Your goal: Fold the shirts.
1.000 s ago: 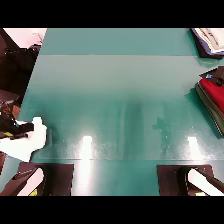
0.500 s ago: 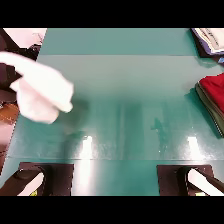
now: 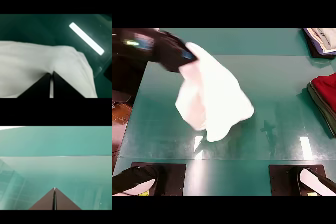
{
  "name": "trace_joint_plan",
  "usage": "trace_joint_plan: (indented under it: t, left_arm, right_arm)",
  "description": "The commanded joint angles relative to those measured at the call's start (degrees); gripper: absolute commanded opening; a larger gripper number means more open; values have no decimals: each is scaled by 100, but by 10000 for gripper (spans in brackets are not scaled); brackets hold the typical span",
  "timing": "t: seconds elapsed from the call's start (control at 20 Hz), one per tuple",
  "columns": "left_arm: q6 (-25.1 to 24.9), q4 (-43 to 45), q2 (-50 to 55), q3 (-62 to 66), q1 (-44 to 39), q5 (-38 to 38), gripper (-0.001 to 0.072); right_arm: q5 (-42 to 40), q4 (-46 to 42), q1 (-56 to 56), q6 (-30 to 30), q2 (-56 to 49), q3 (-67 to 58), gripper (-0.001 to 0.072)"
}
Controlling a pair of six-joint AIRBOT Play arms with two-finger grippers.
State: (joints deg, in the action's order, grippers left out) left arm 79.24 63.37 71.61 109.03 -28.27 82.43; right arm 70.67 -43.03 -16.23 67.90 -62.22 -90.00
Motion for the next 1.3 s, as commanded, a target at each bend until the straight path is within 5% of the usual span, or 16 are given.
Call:
trace_joint_plan:
  t: [0.0,0.05,0.1,0.15,0.2,0.55,0.95,1.25]
  left_arm:
    - [-1137,-1060,1128,114,-251,-2,25]
    - [-1130,-1139,1360,114,-184,-144,26]
    - [-1126,-1134,1565,114,-81,-267,126]
    - [-977,-1134,1696,114,59,-295,473]
    - [-763,-1130,1775,109,260,-269,716]
    - [-404,-1128,1611,-664,2083,968,711]
    - [-966,-1215,1572,-4170,2153,-739,712]
    - [-1222,-1484,1578,-4612,2151,-1088,710]
  right_arm:
    - [197,-2,7,2,4,-76,15]
    - [199,-2,7,2,4,-76,15]
    - [199,-2,7,2,2,-74,15]
    - [199,-2,7,2,4,-70,15]
    - [199,-4,7,2,2,-70,15]
    - [195,-17,4,0,2,-66,15]
    - [199,-15,7,0,-48,-66,15]
    - [721,-7,7,2,-431,-66,15]
